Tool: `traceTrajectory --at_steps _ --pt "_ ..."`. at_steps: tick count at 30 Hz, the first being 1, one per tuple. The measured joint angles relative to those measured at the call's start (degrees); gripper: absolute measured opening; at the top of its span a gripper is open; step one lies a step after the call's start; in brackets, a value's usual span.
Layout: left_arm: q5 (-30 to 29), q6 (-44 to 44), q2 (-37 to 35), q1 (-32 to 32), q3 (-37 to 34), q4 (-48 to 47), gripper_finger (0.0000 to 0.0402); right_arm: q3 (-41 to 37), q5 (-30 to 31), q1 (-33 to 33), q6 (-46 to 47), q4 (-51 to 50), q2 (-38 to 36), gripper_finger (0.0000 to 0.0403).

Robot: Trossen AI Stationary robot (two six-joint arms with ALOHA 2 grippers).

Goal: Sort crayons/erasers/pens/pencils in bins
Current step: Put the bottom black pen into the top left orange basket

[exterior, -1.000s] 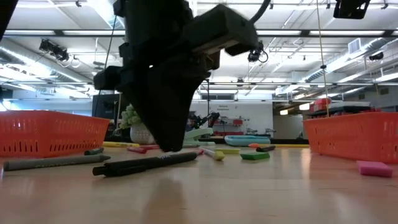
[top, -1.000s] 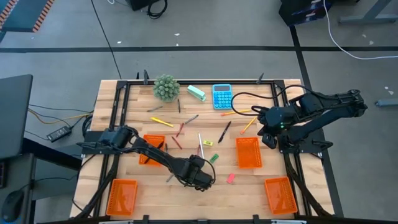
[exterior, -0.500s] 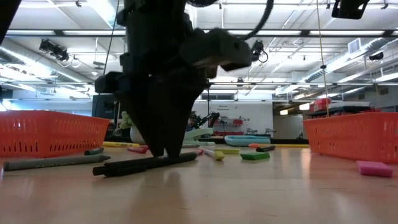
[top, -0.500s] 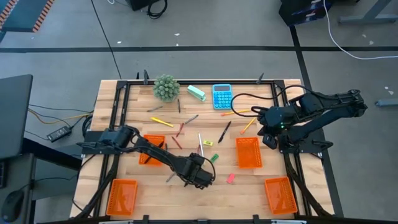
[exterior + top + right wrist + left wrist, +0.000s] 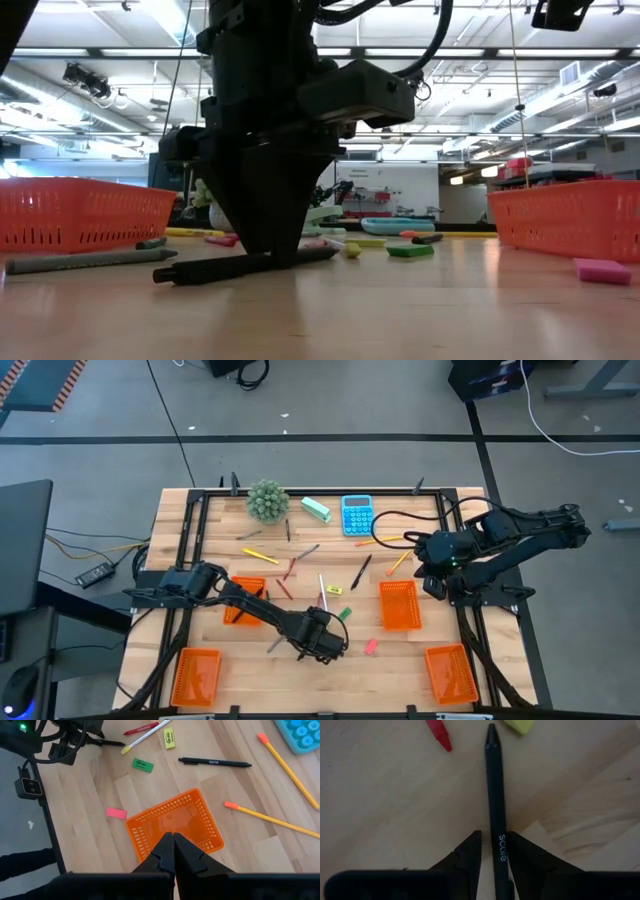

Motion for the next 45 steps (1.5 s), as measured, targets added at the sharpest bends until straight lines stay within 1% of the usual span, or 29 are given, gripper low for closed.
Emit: traceTrajectory --at_steps 8,11,13,19,27,29,33,37,45 --pt "-0.04 0.36 0.11 0.00 -0.07 -0.16 0.0047 0.00 0.00 0.00 -0.04 0.01 0.00 0.0006" --pt "-0.09 0.40 0.11 -0.02 -0.11 -0.18 0.0038 0.00 0.00 0.00 -0.06 0.02 0.00 0.0006" --pt "-0.07 0.38 0.17 0.03 -0.11 -0.18 0.0040 0.00 0.00 0.00 -0.20 0.02 0.00 0.0006" --pt "0.44 0.13 -0.31 0.34 -0.20 -0.24 0.0063 0.00 0.00 0.00 -0.91 0.02 0.00 0.0006" --pt "0.70 -0.12 -1.59 0.64 -0.46 -0.89 0.0040 0.00 0.00 0.00 -1.07 0.02 0.01 0.0006" --pt "0.86 -0.22 -1.86 0.81 -0.50 -0.95 0.0042 0.00 0.00 -0.02 -1.08 0.03 0.01 0.0006" --pt "1.09 -0.22 -3.37 0.85 -0.48 -2.02 0.0062 0.00 -0.02 -0.02 -1.08 0.06 0.02 0.0006" --pt "1.06 -0.18 -5.24 0.96 -0.44 -4.31 0.0067 0.00 0.00 -0.01 -1.29 0.07 0.02 0.0006" --pt "-1.25 -0.08 -9.14 1.14 -0.29 -14.31 0.0042 0.00 0.00 -0.02 -1.52 0.08 0.01 0.0006"
